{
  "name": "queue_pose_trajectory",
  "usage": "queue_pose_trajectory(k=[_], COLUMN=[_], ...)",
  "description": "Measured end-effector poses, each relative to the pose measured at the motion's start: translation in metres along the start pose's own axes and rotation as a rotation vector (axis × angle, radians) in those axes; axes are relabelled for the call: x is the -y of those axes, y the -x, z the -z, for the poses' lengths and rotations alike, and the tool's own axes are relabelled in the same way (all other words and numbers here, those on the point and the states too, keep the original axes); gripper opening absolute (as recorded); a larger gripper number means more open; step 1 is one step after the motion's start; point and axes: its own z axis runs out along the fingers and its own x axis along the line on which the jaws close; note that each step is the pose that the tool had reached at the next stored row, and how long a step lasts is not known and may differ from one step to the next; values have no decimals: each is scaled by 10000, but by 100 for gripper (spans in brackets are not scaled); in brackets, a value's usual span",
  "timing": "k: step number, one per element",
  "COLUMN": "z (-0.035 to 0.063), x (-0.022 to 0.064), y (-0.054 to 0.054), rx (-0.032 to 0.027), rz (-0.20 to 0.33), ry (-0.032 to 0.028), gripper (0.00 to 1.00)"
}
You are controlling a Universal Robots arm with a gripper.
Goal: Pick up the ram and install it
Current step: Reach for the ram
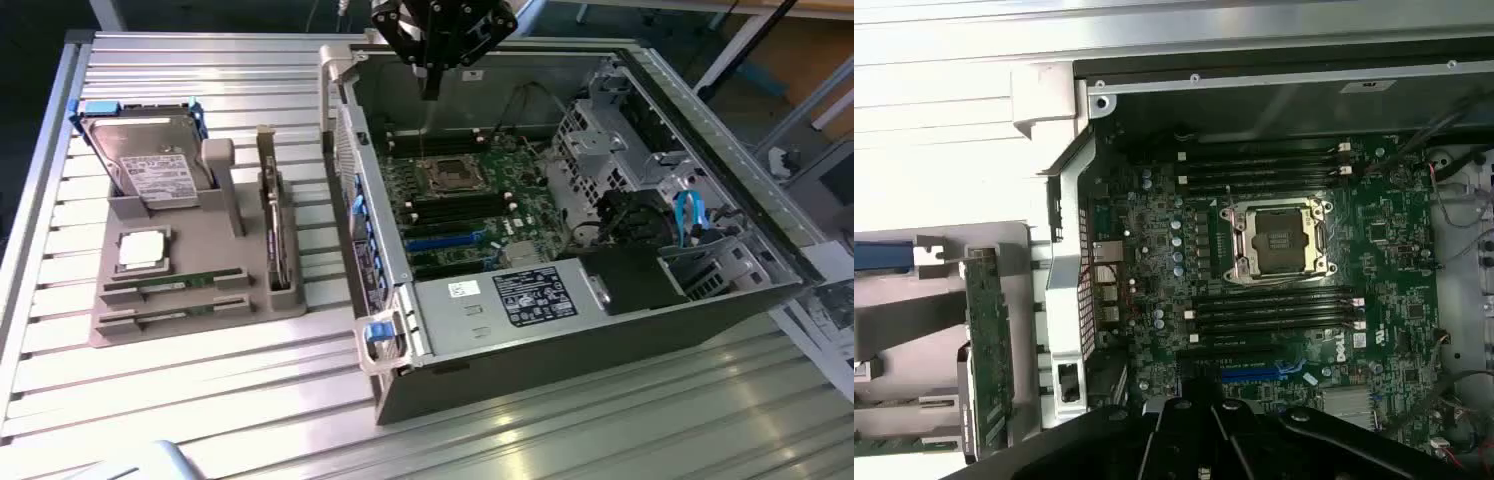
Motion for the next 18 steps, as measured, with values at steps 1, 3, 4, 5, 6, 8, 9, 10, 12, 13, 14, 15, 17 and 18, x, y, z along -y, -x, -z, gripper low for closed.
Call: queue_pose_trajectory(k=[1,3,4,5,6,8,9,10,12,13,14,15,17,18], z=[0,4,6,7,8,12,13,15,18,20,21,22,25,26], x=[0,10,15,18,22,32,36,42,50,57,62,66,79,82], y=[0,-135,-197,-243,-287,-424,-475,-560,-665,-756,-818,-874,-1041,-1082], rx=[0,2,4,6,9,11,12,13,14,15,17,17,22,22], rz=[0,-1,0,2,0,2,-1,1,-1,2,0,0,-1,0], ry=[0,-1,0,-1,1,1,1,0,1,1,1,0,2,1], gripper=[10,10,10,10,10,10,10,10,10,10,10,10,10,10])
